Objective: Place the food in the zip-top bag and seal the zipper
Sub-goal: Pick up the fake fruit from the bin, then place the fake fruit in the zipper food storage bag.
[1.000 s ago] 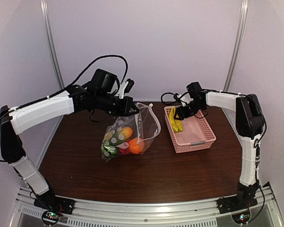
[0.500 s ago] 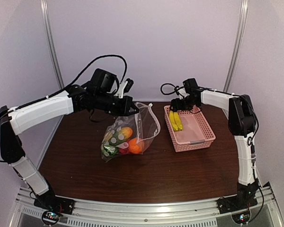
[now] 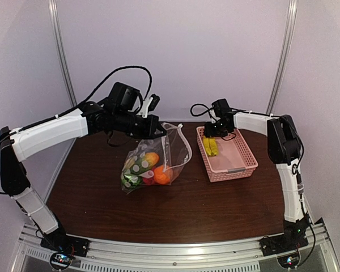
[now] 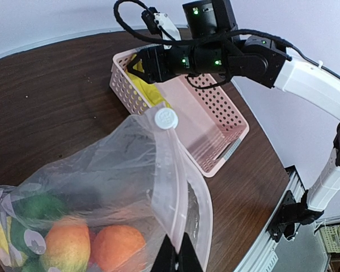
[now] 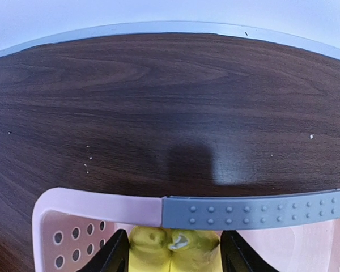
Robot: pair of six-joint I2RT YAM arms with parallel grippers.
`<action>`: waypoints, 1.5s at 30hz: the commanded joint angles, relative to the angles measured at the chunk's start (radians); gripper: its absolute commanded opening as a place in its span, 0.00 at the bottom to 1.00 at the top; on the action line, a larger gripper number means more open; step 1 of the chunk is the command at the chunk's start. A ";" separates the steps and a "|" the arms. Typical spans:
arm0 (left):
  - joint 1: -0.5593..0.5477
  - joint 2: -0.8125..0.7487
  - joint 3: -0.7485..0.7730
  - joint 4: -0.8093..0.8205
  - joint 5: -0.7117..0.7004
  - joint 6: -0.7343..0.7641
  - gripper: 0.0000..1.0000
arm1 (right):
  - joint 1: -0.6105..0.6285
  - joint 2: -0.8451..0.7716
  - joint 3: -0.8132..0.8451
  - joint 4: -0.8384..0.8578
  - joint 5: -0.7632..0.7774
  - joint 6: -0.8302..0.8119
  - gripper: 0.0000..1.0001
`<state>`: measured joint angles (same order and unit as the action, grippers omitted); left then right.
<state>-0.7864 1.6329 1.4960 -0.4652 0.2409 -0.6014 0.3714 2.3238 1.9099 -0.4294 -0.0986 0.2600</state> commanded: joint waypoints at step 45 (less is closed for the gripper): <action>0.005 0.066 0.068 0.132 0.092 -0.083 0.00 | -0.019 -0.754 -0.471 0.421 -0.669 0.168 0.11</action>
<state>-0.7864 1.6852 1.5173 -0.4030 0.2901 -0.6445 0.3275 1.5642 1.4887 -0.1318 -0.5804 0.2848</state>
